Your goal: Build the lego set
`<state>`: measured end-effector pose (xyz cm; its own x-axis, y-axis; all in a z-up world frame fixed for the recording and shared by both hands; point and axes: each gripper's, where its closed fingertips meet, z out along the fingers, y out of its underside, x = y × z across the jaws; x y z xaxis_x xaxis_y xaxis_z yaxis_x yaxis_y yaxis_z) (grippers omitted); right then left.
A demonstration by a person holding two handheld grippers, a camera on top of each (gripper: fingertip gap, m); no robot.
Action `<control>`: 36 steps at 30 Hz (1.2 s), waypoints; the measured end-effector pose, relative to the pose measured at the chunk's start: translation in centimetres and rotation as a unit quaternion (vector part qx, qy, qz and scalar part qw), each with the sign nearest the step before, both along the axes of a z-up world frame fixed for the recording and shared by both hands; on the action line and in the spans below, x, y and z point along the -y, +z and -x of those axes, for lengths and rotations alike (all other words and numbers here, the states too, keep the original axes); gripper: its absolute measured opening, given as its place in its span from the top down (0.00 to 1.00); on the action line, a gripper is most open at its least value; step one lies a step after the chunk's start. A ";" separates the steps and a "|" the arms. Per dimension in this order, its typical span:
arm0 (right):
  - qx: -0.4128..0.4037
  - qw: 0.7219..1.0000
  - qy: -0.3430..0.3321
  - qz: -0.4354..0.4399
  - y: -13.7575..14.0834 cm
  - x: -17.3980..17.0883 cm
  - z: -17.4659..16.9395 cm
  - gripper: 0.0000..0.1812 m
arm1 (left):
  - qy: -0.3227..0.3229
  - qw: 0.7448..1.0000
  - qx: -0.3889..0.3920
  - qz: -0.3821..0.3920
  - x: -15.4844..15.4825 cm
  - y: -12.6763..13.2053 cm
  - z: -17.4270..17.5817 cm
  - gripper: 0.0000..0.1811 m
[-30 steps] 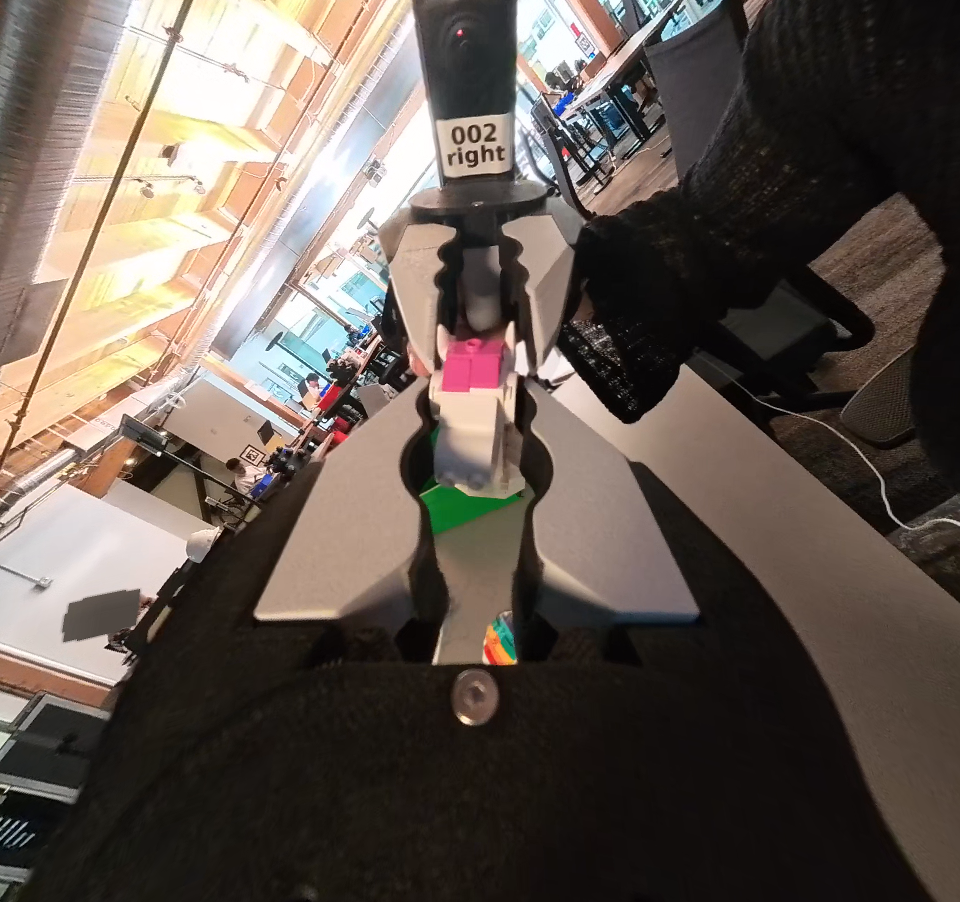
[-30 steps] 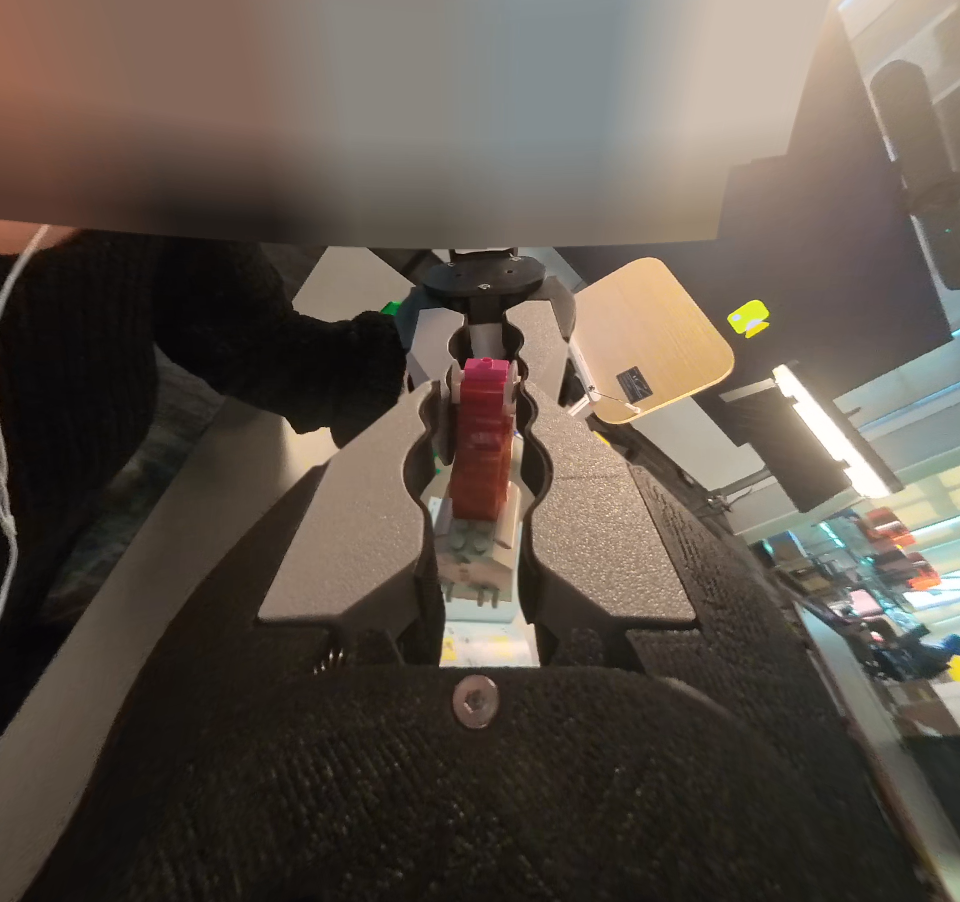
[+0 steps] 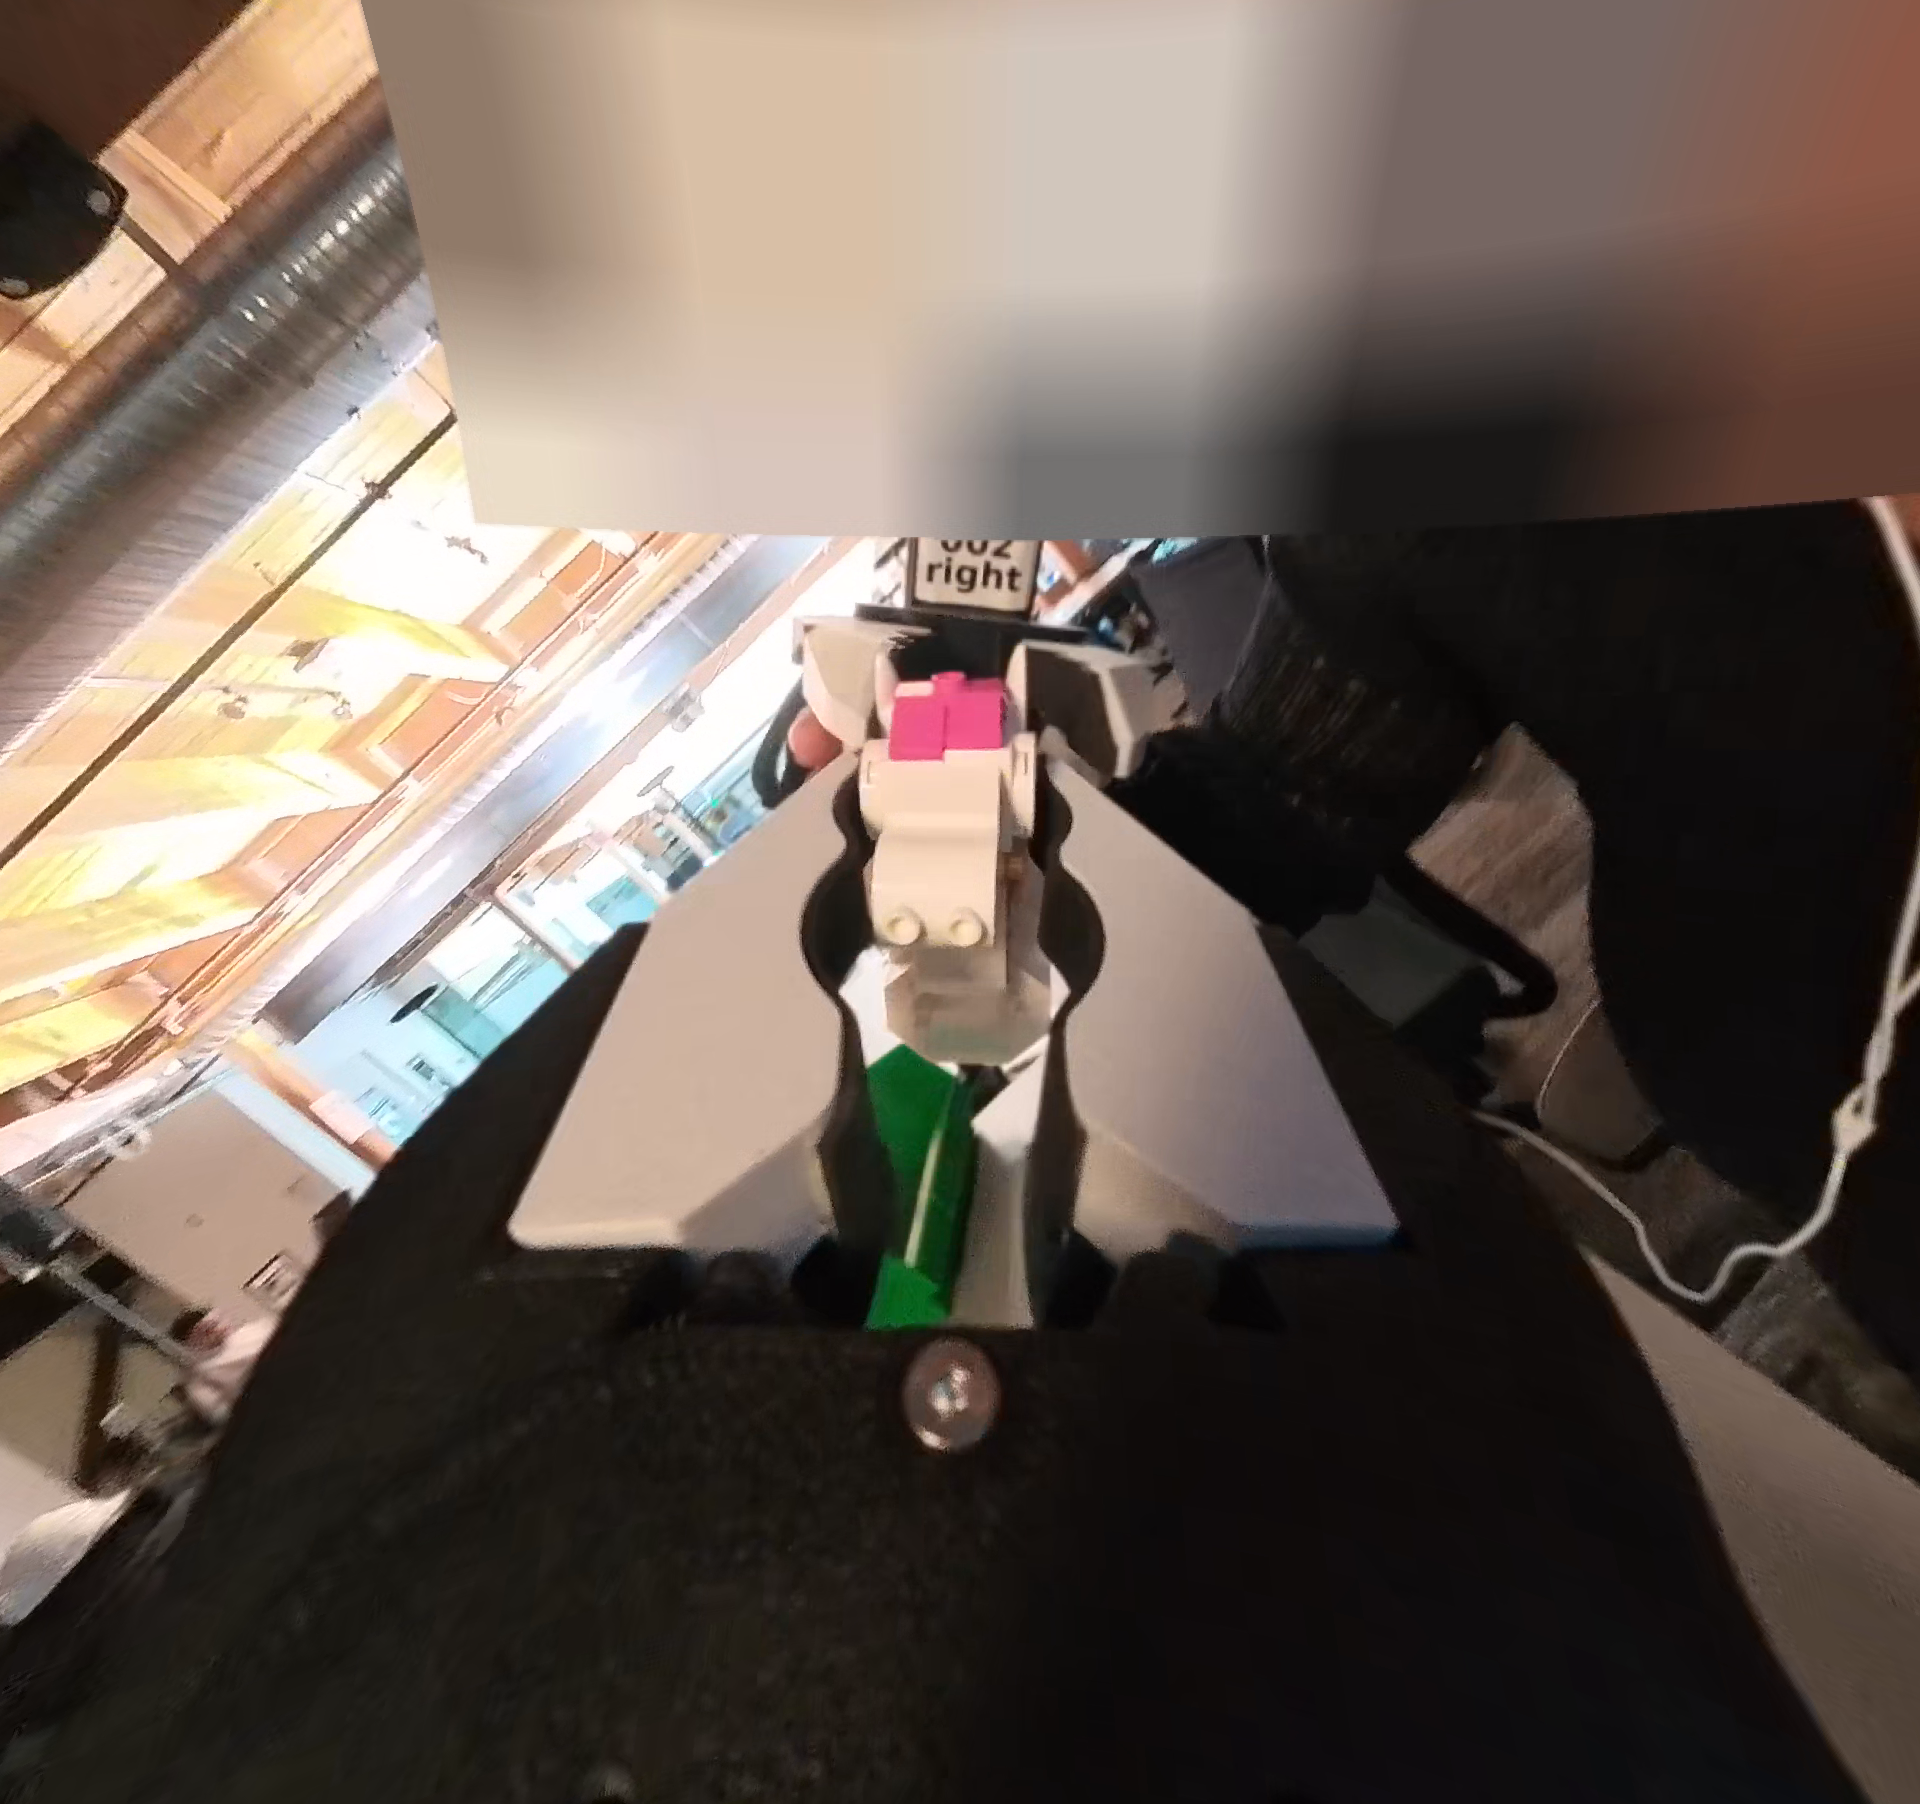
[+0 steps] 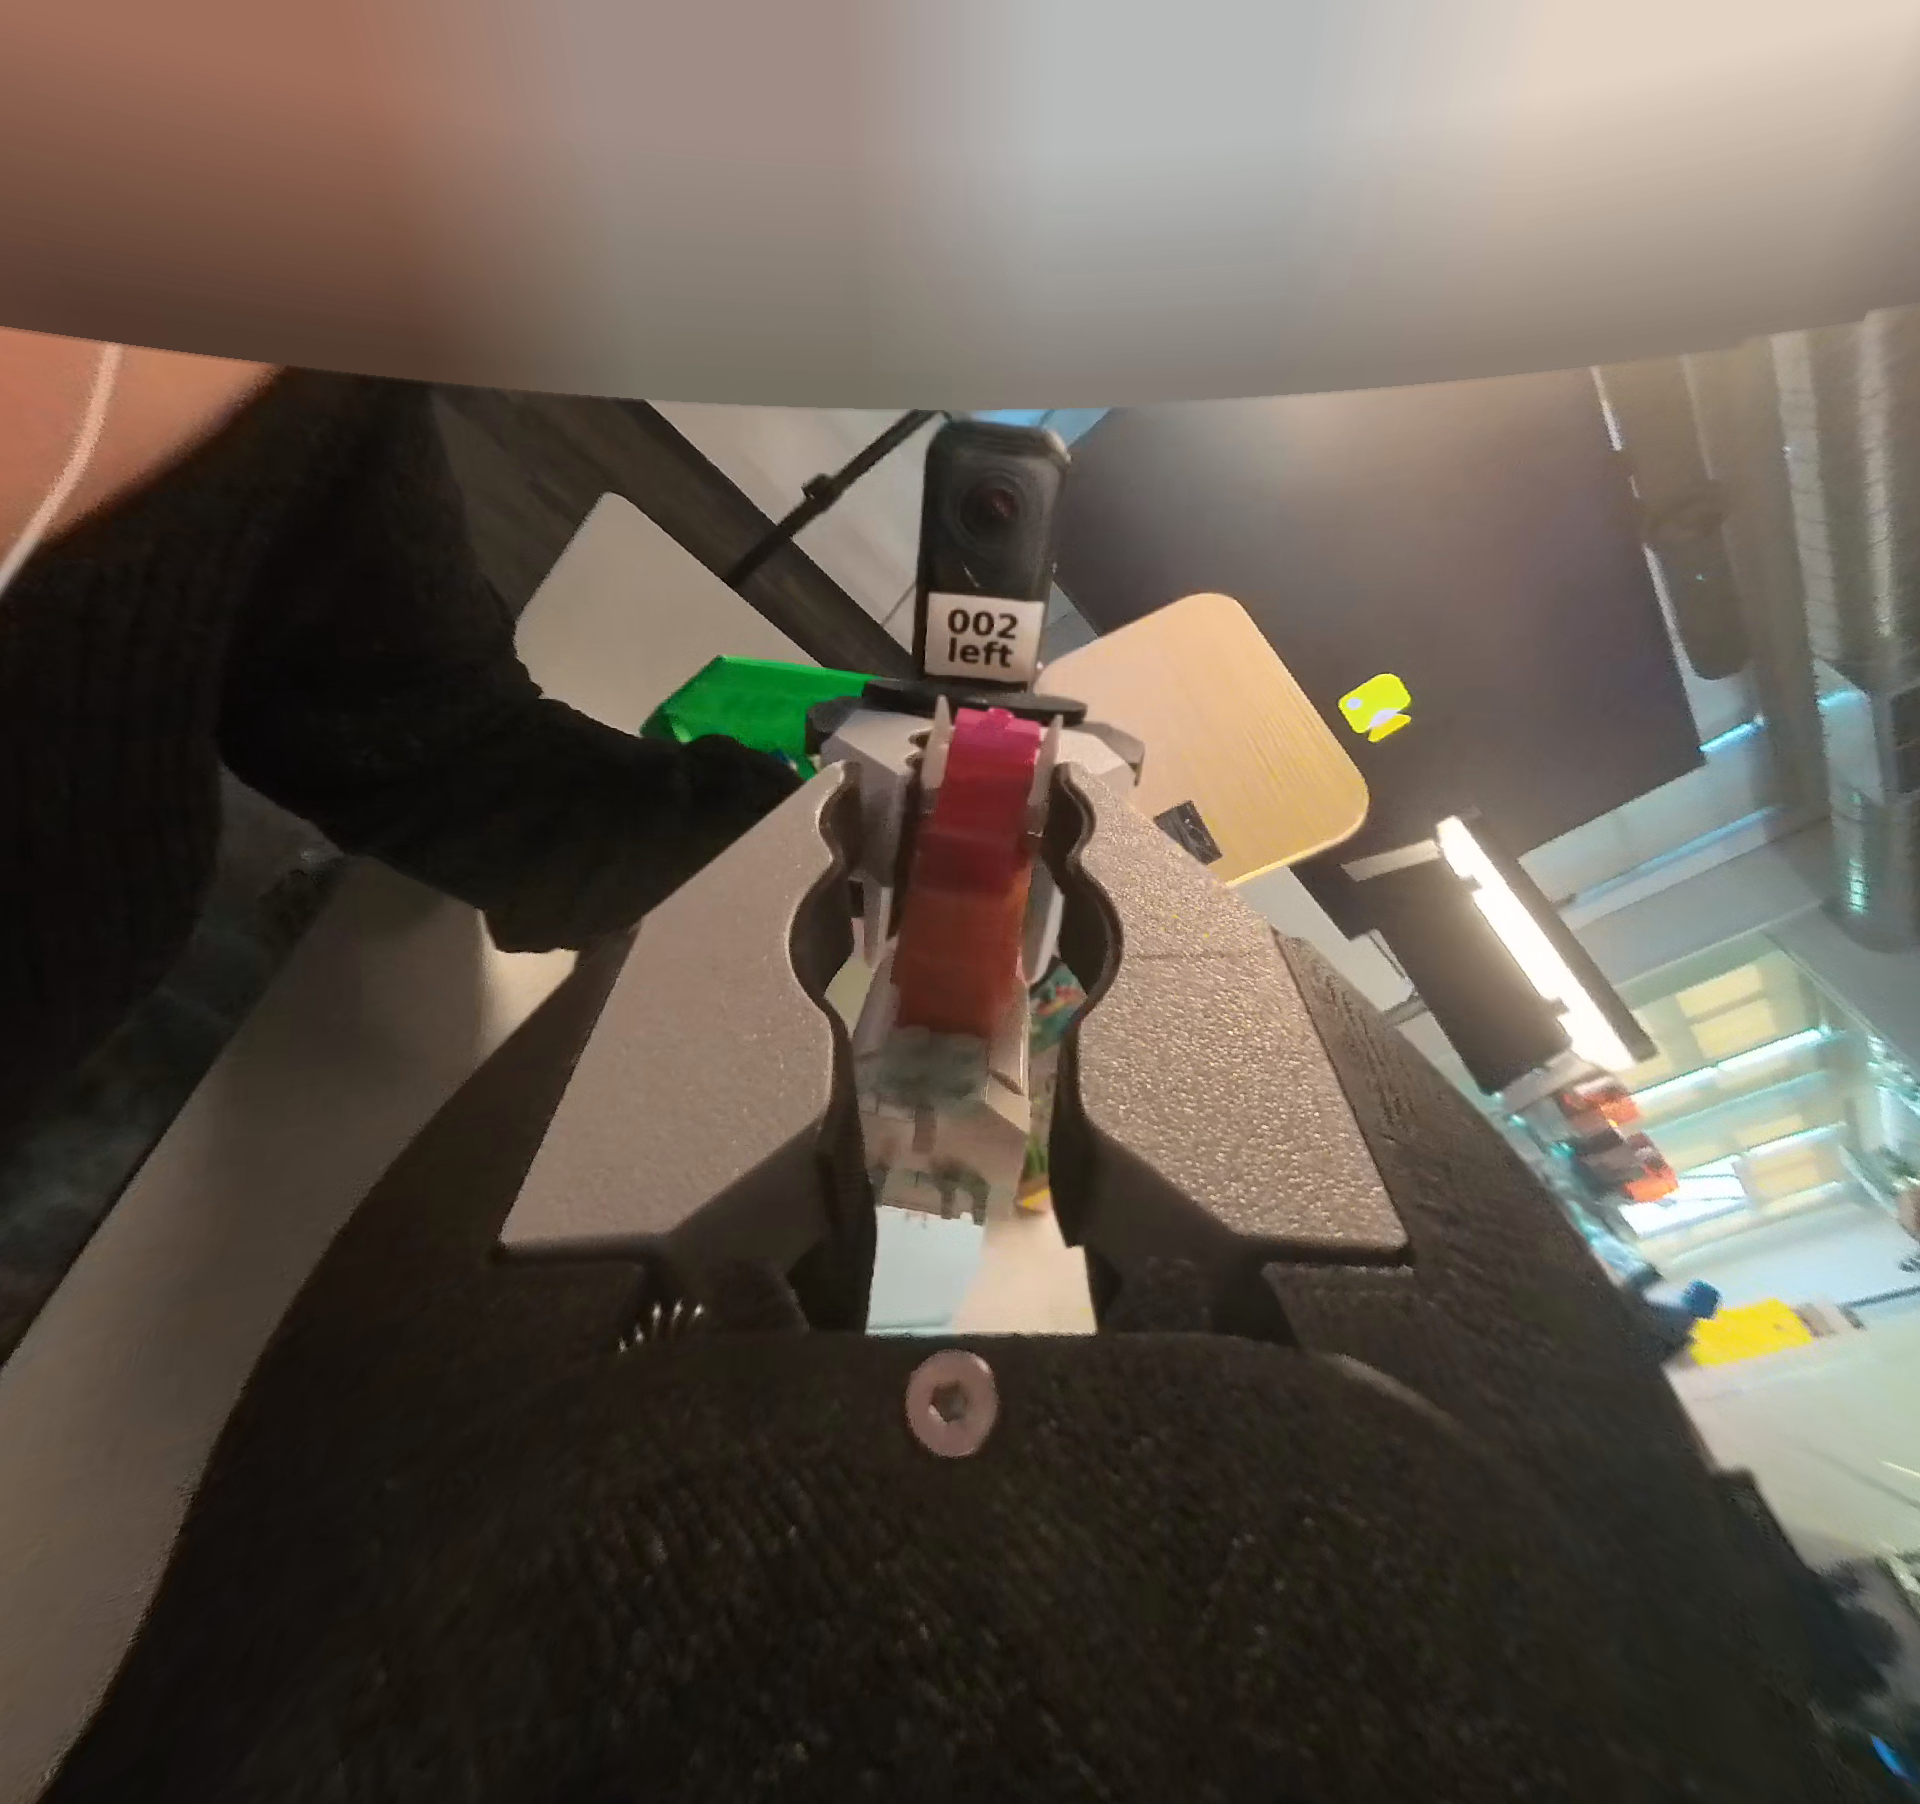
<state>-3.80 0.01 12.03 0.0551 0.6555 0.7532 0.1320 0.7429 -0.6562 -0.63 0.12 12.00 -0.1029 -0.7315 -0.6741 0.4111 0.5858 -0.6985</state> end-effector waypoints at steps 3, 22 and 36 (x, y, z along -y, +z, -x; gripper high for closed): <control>0.001 1.000 -0.013 -0.016 0.3 0.0 0.8 0.79 | -0.034 0.999 0.019 0.020 0.2 0.6 0.8 0.85; -0.054 0.998 0.014 0.014 1.3 -0.1 2.1 0.84 | -0.045 0.998 0.043 0.013 0.2 1.2 2.0 0.85; -0.018 0.999 0.012 -0.035 1.1 0.3 1.9 0.89 | -0.039 0.999 0.015 0.003 0.7 0.6 1.5 0.84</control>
<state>-5.67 -0.31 13.16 0.0678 0.6022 0.7954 0.0922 0.7901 -0.6060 -2.12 -0.55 12.64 -0.1406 -0.7256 -0.6736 0.4761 0.5470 -0.6885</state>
